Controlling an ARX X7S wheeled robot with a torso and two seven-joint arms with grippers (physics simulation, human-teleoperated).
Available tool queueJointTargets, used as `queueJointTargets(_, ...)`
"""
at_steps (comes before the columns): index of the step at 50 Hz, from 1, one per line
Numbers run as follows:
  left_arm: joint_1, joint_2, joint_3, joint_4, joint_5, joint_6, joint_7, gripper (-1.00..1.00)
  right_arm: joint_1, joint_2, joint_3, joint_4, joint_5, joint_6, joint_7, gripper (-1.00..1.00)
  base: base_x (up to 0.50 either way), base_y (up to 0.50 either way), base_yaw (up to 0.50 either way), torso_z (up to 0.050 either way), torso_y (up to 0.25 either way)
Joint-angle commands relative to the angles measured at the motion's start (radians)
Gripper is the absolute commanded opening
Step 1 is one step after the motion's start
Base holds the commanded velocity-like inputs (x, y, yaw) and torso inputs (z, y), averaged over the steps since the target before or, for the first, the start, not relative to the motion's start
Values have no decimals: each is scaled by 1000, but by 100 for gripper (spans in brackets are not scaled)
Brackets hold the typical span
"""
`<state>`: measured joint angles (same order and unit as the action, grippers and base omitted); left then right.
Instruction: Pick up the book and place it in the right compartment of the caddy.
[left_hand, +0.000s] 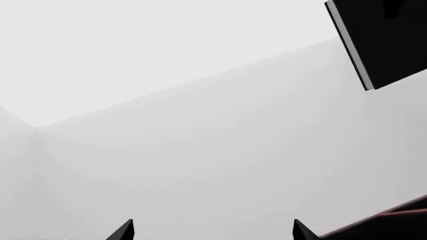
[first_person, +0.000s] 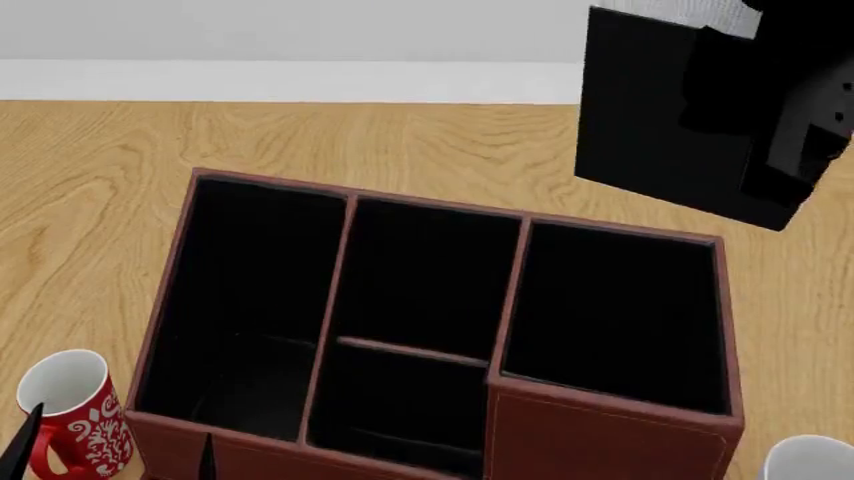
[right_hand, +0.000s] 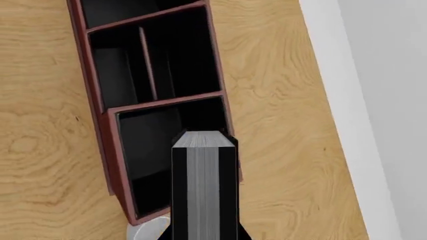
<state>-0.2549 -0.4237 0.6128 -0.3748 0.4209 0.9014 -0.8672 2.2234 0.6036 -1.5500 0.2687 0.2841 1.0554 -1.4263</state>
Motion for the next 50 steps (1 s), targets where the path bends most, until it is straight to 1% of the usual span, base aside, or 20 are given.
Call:
queueJointTargets(1,0,-1,2,1,-3,-3,-11,100,-91,-26,7,-52,-13,18,57,-100,0,0,0,0,0)
queueJointTargets(13,1,-2,5,4,-6,-10,-18,100,-185,-48,35,-65,6,6,127,-100,0,0,0,0,1)
queueJointTargets(50,1,-7,14,13,-6,-29,-37,100,-316,-12,24,-92,10,-38,214,-100,0,0,0,0,1)
